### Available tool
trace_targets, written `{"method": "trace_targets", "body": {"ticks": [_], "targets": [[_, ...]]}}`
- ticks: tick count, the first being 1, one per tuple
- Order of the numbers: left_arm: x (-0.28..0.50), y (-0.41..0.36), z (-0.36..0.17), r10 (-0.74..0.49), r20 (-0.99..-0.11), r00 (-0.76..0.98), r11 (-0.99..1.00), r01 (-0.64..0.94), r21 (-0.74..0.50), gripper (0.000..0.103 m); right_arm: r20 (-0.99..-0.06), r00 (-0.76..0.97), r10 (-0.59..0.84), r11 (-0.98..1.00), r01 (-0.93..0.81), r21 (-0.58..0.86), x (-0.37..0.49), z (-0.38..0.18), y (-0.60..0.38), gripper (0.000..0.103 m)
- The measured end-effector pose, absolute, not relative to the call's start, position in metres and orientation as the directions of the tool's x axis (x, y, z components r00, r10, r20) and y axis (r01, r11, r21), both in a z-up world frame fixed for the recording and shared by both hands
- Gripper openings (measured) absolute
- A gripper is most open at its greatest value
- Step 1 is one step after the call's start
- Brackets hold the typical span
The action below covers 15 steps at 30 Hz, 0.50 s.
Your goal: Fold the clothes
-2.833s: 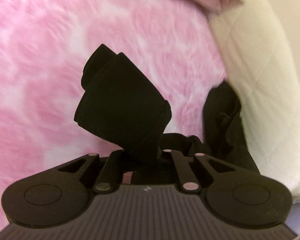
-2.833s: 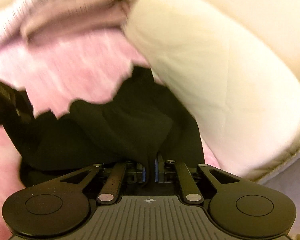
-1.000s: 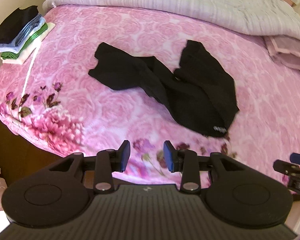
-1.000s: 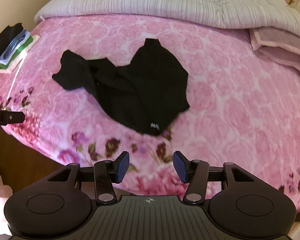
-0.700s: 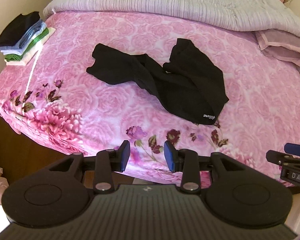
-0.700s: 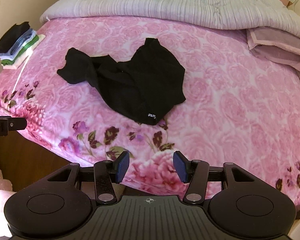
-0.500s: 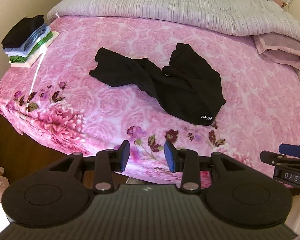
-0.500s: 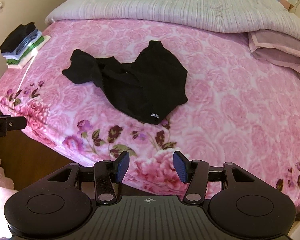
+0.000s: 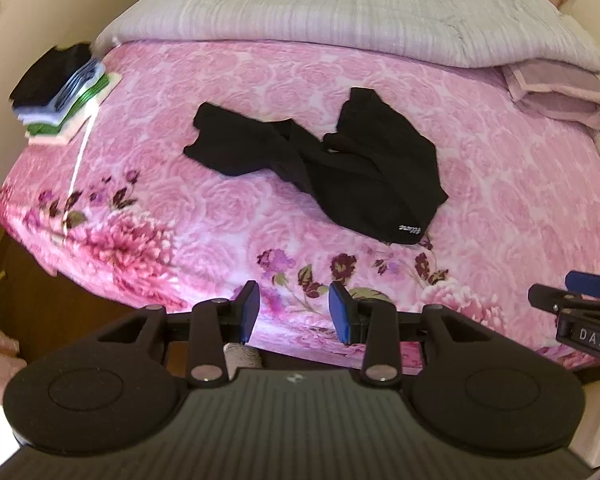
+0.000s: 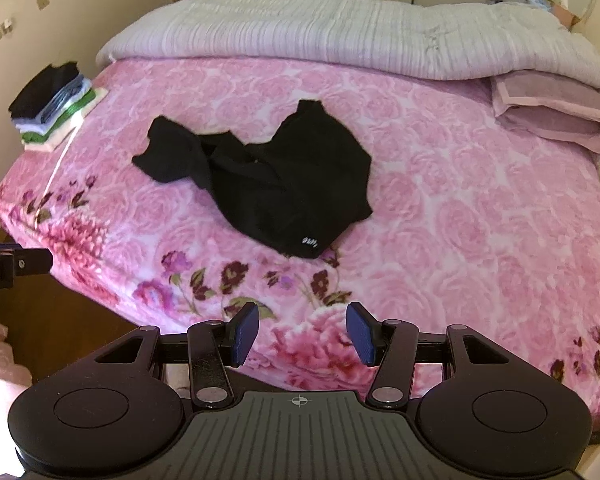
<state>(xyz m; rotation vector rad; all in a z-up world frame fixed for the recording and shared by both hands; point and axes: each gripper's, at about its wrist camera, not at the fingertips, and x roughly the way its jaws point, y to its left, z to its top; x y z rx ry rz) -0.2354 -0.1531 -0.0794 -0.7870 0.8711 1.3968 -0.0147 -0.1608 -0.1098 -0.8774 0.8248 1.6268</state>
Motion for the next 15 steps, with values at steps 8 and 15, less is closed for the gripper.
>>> {"method": "trace_targets", "body": {"ticks": [8,15], "targets": [[-0.212,-0.143,-0.076,0.508,-0.861,0.034,0.131,-0.991,0.037,0.035,-0.848,-0.144,0.509,-0.141,-0.987,0.083,-0.007,-0.103,-0.158,0.052],[-0.236,-0.126,-0.081,0.502,-0.864,0.033,0.099,-0.995,0.019,0.035,-0.841,-0.134,0.524,-0.162,-0.985,0.056,-0.024,-0.097,-0.146,0.052]]}}
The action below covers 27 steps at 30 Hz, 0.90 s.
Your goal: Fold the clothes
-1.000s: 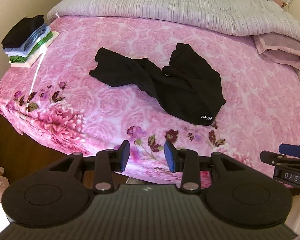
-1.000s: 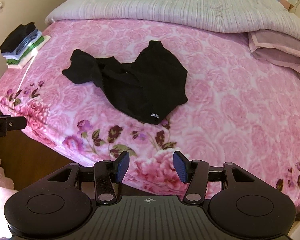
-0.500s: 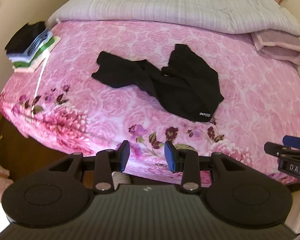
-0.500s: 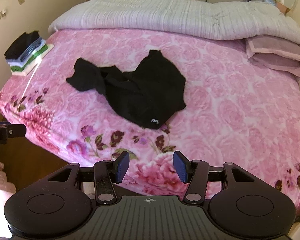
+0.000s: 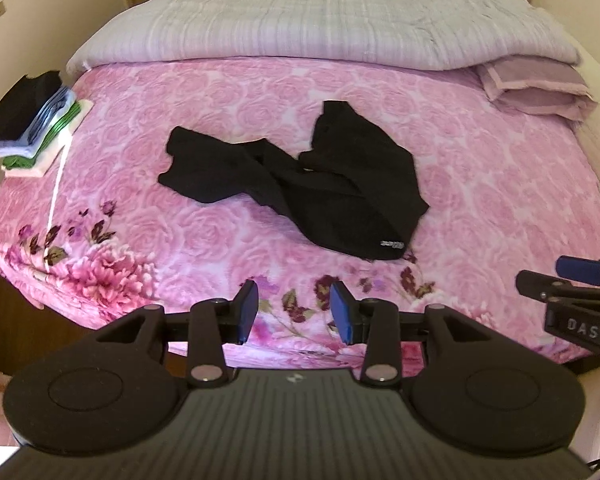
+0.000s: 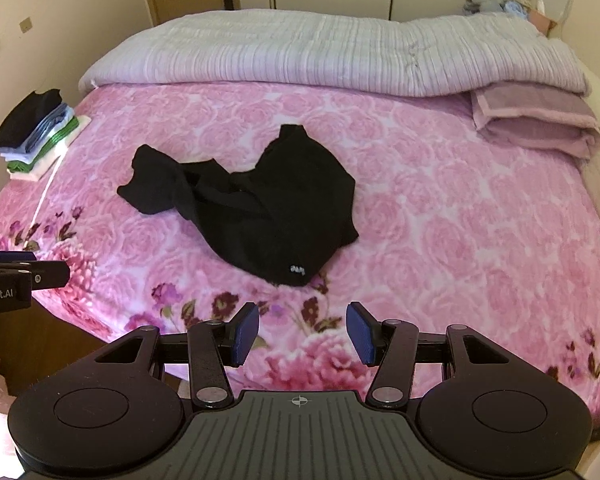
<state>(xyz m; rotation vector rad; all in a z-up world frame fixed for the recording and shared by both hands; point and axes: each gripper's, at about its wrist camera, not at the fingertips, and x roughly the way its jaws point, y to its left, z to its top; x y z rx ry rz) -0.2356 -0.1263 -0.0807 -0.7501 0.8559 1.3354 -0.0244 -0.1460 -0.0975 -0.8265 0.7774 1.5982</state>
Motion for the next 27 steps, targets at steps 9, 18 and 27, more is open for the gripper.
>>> {"method": "trace_targets", "body": {"ticks": [9,18,27], "targets": [[-0.277,-0.081,-0.094,0.472,-0.880,0.049,0.086,-0.996,-0.009,0.035,-0.853,-0.103,0.512,-0.164,-0.986,0.020,-0.063,-0.104,-0.109,0.052],[-0.346,0.002,-0.110,0.443,-0.895,0.054,0.059,-0.998,-0.031,0.035,-0.866,-0.086,0.492,0.031,-0.993,0.116,-0.080,-0.125,-0.041,0.052],[-0.412,0.088,-0.153,0.378,-0.924,0.066,0.055,-0.997,-0.049,0.035,-0.872,0.037,0.489,0.370,-0.914,0.169,-0.031,-0.165,0.002,0.053]]}}
